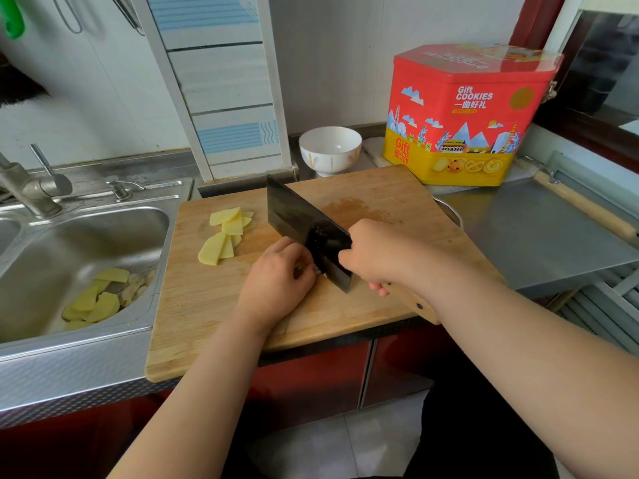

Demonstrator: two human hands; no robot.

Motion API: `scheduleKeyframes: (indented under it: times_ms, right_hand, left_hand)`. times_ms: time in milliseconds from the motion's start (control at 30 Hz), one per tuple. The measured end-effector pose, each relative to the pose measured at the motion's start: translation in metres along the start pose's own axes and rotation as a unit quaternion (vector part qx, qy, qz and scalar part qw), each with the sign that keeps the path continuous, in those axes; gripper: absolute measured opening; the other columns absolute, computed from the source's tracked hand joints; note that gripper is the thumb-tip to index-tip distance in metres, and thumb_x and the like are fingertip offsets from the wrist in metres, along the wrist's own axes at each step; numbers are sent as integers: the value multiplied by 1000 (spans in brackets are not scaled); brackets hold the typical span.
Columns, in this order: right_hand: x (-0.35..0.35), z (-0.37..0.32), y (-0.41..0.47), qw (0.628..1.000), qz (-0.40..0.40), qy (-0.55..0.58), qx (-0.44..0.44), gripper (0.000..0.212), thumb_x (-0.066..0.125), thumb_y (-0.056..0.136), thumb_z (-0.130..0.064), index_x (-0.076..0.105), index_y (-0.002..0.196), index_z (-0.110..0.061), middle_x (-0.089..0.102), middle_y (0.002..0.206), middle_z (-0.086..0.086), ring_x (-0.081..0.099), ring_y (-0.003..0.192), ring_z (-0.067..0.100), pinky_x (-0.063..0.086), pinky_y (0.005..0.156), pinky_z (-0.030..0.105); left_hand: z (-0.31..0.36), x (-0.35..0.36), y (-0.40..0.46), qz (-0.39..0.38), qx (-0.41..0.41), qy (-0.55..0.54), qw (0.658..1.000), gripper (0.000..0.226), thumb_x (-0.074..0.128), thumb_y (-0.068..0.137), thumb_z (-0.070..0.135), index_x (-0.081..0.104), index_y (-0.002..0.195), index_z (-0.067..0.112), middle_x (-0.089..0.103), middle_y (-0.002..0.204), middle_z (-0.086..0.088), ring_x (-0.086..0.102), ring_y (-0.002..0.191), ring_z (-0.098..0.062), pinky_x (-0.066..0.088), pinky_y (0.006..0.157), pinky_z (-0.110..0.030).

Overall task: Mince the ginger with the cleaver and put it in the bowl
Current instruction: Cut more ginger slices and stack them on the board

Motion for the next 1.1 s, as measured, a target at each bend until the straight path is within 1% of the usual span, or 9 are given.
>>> scheduleKeyframes:
  times_ms: [167,233,300,400,600,767,933,1000,1100]
  right_hand:
    - [-12,4,-2,1000,12,16,-2,34,44,100,-21,49,129,-5,58,70,11,54,48,19,47,46,26]
    - [-17,0,-6,1000,22,10,-16,22,44,99,-21,51,116,-8,57,66,10,53,44,18,46,45,25]
    - [-21,-6,-11,999,29,-6,-27,11,43,99,-21,45,103,-11,58,62,11,52,41,19,46,47,25]
    - [-18,-16,-15,999,18,-31,-37,12,42,99,-21,43,99,-9,59,61,11,53,42,21,47,49,27]
    - [-2,-19,-13,999,-7,-51,-12,11,44,99,-19,45,104,-9,56,53,10,49,36,17,44,47,23]
    - [11,-19,-9,999,-6,-50,-2,33,45,97,-12,51,128,-3,56,51,10,49,30,15,44,43,21]
    - [3,-8,-4,1000,6,2,7,37,43,100,-23,49,130,-3,58,60,11,53,40,19,43,43,24]
    - [-2,-4,-5,1000,11,6,3,32,44,100,-24,52,123,-4,58,62,12,54,43,20,45,44,25]
    - [-10,-6,-13,999,26,4,-17,16,43,99,-21,48,94,-7,57,59,11,52,39,19,45,44,24]
  left_hand:
    - [-9,-8,-3,21,-31,-35,999,2,62,85,20,61,86,21,55,92,10,57,82,-9,53,71,-35]
    - [-12,-11,-4,31,-34,-37,998,2,63,85,19,62,85,21,55,92,10,58,83,-9,54,72,-35]
    - [-10,-12,-4,33,-28,-33,999,3,64,84,18,63,84,21,56,91,10,58,81,-9,54,70,-34]
    - [-5,-12,-5,31,-16,-23,999,3,65,83,16,63,82,19,54,86,11,54,73,-8,51,65,-30]
    - [-2,-10,-5,26,-1,-3,1000,13,67,80,14,56,76,22,50,77,10,50,62,-10,41,55,-25]
    - [-4,-9,-6,23,2,14,1000,7,69,79,13,63,78,16,51,78,9,46,61,-9,33,55,-19]
    - [-4,-10,-8,15,-5,4,1000,3,67,82,17,64,80,17,55,81,10,53,67,-10,46,59,-28]
    - [-9,-12,-9,14,-24,-12,1000,1,66,84,19,66,84,18,59,85,9,57,73,-9,51,66,-30]
    - [-20,-19,-12,37,-55,-26,997,3,66,87,20,68,88,19,63,90,9,59,80,-8,52,72,-27]
Point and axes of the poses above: each hand's wrist, its own y-axis towards the middle knuckle, its own x-axis out of the palm, z = x × y, the point moved 9 cm from there along y, towards the middle knuckle
